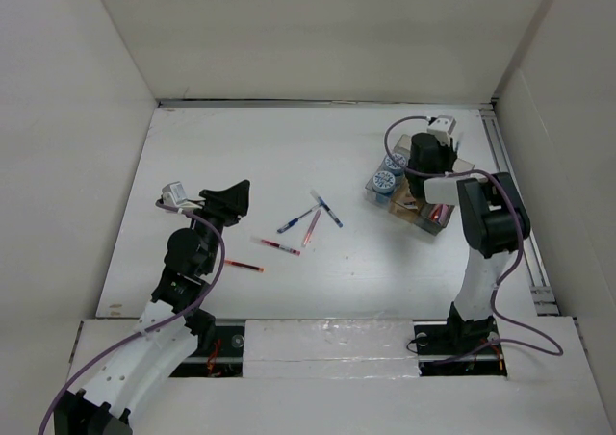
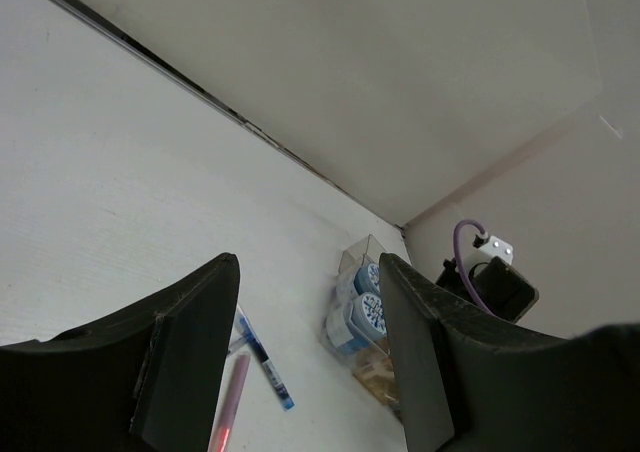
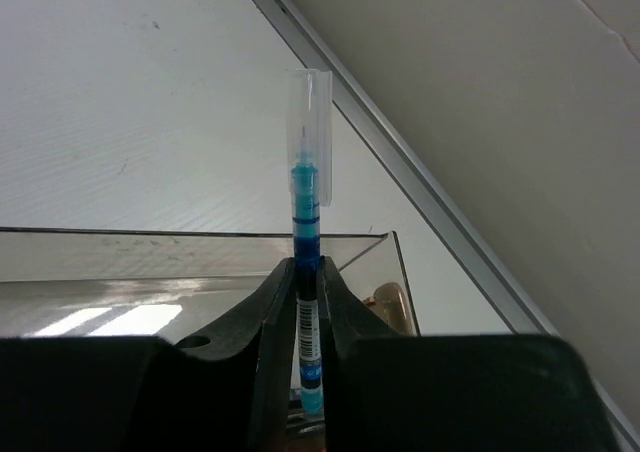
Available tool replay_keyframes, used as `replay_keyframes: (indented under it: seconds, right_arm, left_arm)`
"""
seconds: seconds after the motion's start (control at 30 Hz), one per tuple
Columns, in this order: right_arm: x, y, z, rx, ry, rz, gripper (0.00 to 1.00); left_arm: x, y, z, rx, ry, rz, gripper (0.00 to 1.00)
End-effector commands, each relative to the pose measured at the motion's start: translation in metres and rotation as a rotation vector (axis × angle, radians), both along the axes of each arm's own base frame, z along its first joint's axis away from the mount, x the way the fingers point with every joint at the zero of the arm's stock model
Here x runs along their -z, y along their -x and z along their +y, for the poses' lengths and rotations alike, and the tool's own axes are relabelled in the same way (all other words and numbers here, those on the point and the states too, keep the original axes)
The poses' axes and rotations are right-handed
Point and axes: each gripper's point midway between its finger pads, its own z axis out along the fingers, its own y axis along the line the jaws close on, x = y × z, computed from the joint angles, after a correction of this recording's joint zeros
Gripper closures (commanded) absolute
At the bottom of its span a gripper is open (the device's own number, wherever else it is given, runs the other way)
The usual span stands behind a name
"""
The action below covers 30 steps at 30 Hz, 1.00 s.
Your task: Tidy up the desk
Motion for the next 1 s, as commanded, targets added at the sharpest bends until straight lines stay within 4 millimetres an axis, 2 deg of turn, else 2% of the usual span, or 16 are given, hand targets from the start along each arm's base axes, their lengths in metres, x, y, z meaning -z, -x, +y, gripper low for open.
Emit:
replay_keyframes:
  seconds: [0.0, 0.33, 0.4, 0.47, 0.5, 0.53, 0.6, 0.63, 0.67, 0.7, 0.73, 0.8, 0.87, 0.9, 0.93, 0.97]
  right_arm:
    - [-0.023, 0.006, 0.009, 0.040, 0.001, -0.121, 0.82]
    - [-0.043, 0.016, 0.021, 0.048, -0.012, -0.183, 0.45]
    - [-0.059, 0.019, 0.022, 0.068, -0.027, -0.232, 0.44]
    - [-0.077, 0.017, 0.040, 0.039, -0.057, -0.281, 0.45]
    - [-0.096, 0.012, 0.049, 0.016, -0.082, -0.300, 0.49]
    - [-0.090, 0.016, 0.057, 0.003, -0.091, -0.264, 0.57]
    - [-0.100, 0.008, 0.102, -0.109, -0.204, -0.217, 0.77]
    - [-0.109, 0.009, 0.122, -0.170, -0.256, -0.205, 0.97]
    - [-0.107, 0.010, 0.154, -0.282, -0.356, -0.153, 1.00]
    - [-0.105, 0.021, 0.196, -0.405, -0.399, -0.109, 1.00]
    - [-0.119, 0.034, 0.223, -0.520, -0.457, -0.111, 1.00]
    - [-0.104, 0.066, 0.296, -0.833, -0.581, -0.029, 1.00]
    - [-0.089, 0.089, 0.331, -0.997, -0.705, 0.057, 0.94]
    - [-0.077, 0.094, 0.339, -1.022, -0.733, 0.109, 0.79]
    - [-0.066, 0.097, 0.345, -1.034, -0.749, 0.160, 0.76]
    - [-0.039, 0.101, 0.345, -1.008, -0.745, 0.258, 0.74]
  left_arm:
    - [-0.010, 0.001, 0.001, -0.003, 0.005, -0.043, 0.46]
    - [-0.012, 0.003, 0.002, -0.004, 0.009, -0.048, 0.46]
    - [-0.012, 0.003, 0.002, -0.004, 0.009, -0.048, 0.46]
    - [-0.011, 0.003, 0.001, -0.003, 0.006, -0.044, 0.46]
    - [-0.011, 0.002, 0.001, -0.001, 0.009, -0.045, 0.46]
    - [-0.011, 0.002, 0.001, -0.001, 0.008, -0.044, 0.46]
    - [-0.012, 0.002, 0.001, -0.001, 0.006, -0.045, 0.46]
    - [-0.011, 0.002, 0.002, -0.005, 0.006, -0.041, 0.46]
    - [-0.011, 0.002, 0.003, -0.012, 0.005, -0.039, 0.46]
    - [-0.011, 0.003, 0.004, -0.016, 0.005, -0.042, 0.46]
    - [-0.011, 0.002, 0.006, -0.025, 0.005, -0.037, 0.46]
    - [-0.012, 0.003, 0.007, -0.031, 0.009, -0.040, 0.46]
    - [-0.012, 0.003, 0.006, -0.025, 0.009, -0.042, 0.46]
    - [-0.012, 0.003, 0.006, -0.024, 0.009, -0.041, 0.46]
    - [-0.011, 0.003, 0.004, -0.016, 0.009, -0.040, 0.46]
    - [-0.012, 0.003, 0.003, -0.011, 0.008, -0.039, 0.46]
